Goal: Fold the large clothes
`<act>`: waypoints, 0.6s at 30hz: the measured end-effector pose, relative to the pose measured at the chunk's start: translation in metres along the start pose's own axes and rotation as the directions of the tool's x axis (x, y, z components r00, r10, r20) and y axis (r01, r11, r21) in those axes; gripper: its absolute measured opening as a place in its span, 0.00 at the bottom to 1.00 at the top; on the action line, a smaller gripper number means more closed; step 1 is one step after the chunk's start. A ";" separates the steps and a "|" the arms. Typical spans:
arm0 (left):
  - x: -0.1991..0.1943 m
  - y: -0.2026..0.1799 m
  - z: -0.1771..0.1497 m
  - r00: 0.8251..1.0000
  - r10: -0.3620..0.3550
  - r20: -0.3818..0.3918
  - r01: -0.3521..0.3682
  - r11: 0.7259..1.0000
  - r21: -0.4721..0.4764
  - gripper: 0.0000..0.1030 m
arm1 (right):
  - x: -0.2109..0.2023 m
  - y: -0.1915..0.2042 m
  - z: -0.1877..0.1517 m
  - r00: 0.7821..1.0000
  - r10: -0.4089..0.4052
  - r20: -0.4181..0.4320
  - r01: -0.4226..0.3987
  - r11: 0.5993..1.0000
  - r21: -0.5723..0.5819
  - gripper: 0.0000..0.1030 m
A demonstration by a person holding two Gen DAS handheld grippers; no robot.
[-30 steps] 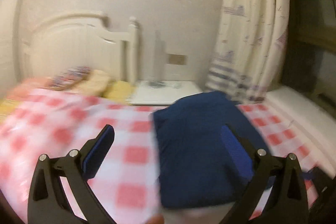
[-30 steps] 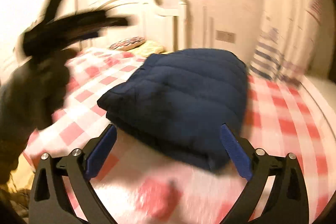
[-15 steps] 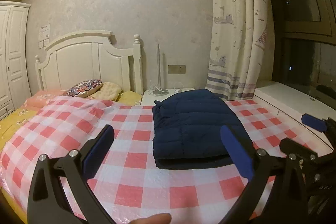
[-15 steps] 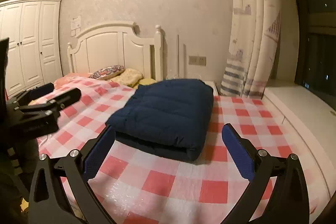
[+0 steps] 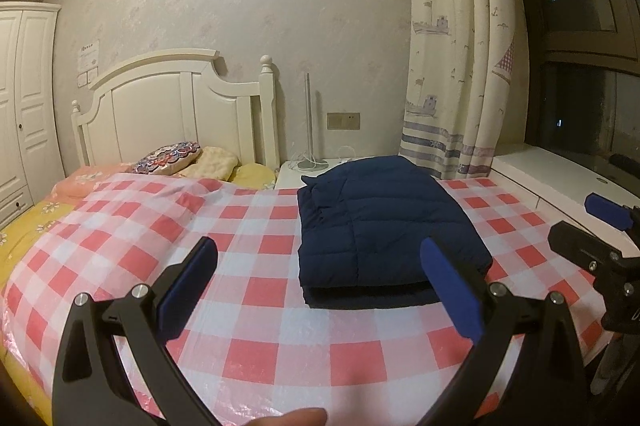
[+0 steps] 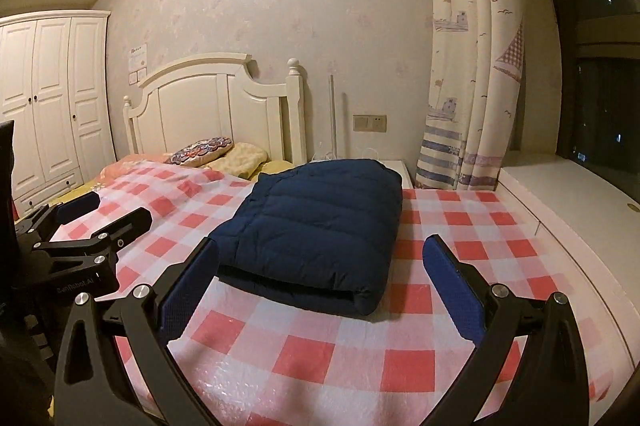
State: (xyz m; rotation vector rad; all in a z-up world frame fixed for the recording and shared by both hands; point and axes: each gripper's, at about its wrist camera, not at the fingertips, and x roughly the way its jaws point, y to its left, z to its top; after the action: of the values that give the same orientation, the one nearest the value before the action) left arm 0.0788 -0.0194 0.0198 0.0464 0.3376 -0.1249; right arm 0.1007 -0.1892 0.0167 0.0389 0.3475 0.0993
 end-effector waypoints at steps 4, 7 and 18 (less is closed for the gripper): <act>-0.002 0.001 -0.001 1.000 0.003 0.006 -0.003 1.000 0.008 0.98 | 0.000 0.002 0.000 1.000 0.002 0.002 -0.002 1.000 0.001 0.95; -0.002 0.003 -0.002 1.000 0.008 0.007 -0.008 1.000 0.008 0.98 | 0.000 0.003 -0.001 1.000 0.004 0.000 -0.004 1.000 0.002 0.95; -0.004 0.004 -0.005 0.999 0.029 0.012 -0.030 0.999 0.017 0.98 | 0.002 0.004 -0.004 1.000 0.007 -0.012 -0.007 1.000 0.006 0.95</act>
State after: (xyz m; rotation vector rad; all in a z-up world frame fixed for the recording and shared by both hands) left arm 0.0742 -0.0143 0.0169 0.0675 0.3238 -0.0988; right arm 0.1011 -0.1845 0.0128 0.0458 0.3597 0.1056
